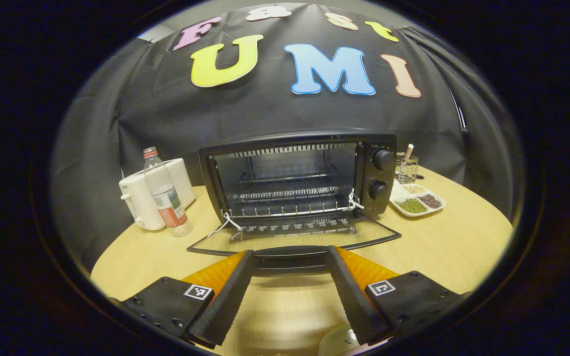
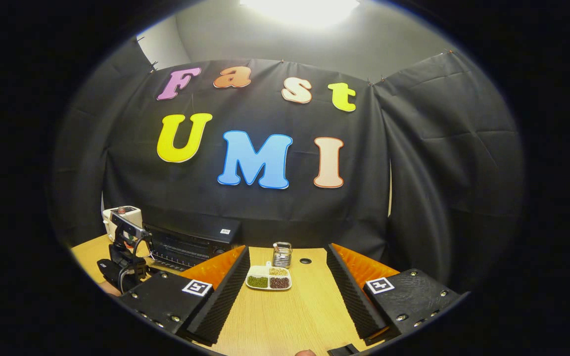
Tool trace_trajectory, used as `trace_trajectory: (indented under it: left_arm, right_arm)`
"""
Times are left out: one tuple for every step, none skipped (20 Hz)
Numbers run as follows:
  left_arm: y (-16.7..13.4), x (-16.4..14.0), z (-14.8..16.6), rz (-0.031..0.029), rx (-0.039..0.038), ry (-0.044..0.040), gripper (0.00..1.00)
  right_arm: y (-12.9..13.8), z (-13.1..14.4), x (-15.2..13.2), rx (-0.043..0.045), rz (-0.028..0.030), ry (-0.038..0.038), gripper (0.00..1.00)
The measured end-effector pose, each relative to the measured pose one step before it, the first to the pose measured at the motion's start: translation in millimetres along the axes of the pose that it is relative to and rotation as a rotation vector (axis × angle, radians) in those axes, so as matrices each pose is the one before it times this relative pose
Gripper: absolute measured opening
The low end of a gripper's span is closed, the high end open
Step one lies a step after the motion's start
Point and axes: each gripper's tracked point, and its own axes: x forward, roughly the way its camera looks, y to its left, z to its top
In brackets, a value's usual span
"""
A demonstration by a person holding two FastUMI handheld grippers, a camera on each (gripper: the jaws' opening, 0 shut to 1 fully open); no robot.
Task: Open the electric oven with the left hand, put the food in, and close the electric oven.
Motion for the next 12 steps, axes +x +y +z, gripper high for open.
trace_trajectory:
  left_arm:
    - [0.93,-1.57,-3.08,0.00124,0.00043,0.00254,0.98]
    - [1.01,-2.48,-2.89,-0.00185,-0.00261,-0.00352,1.00]
    - [1.61,-2.59,-2.72,0.00482,-0.00014,0.00597,0.98]
    - [3.53,-4.40,-3.23,0.00557,-0.00105,0.00640,0.98]
    - [2.79,-6.51,1.49,0.00402,-0.00645,-0.00171,1.00]
    - [2.45,-6.93,5.74,0.00179,-0.00801,-0.01479,1.00]
    - [3.07,-8.48,8.53,0.00104,-0.00360,-0.01917,1.00]
    - [2.99,-9.79,11.08,0.00035,-0.00115,-0.02594,1.00]
    - [3.53,-9.38,13.08,-0.00041,0.00160,-0.03075,1.00]
    - [4.57,-9.83,14.31,0.00092,0.00523,-0.03414,0.98]
    - [4.73,-9.15,15.98,0.00540,0.00339,-0.03483,1.00]
    - [6.03,-9.36,15.74,0.00602,-0.00352,-0.03326,1.00]
  right_arm:
    - [0.42,0.65,-1.21,0.00621,0.00453,-0.00277,0.97]
    - [1.74,0.14,-1.08,0.00526,0.00519,-0.00163,0.97]
    - [1.16,1.09,-1.04,0.00182,0.00559,0.00004,0.97]
    - [1.70,-0.90,-1.27,0.00236,0.01093,0.00098,0.97]
    - [3.91,-1.31,-0.51,0.00440,0.01482,0.00350,0.97]
    - [4.74,-2.07,0.52,0.00592,0.01863,0.00633,0.97]
    - [6.96,-2.73,1.07,0.01231,0.02762,0.01234,0.97]
    - [9.81,-5.21,1.28,0.02107,0.03690,0.01764,0.97]
    - [8.56,-3.26,2.01,0.02541,0.03282,0.01482,0.97]
    - [7.11,-3.54,1.92,0.02335,0.03013,0.01418,0.98]
    - [7.55,-3.23,2.05,0.02309,0.03157,0.01802,0.98]
    - [7.74,-6.38,4.32,0.02201,0.03123,0.01934,0.97]
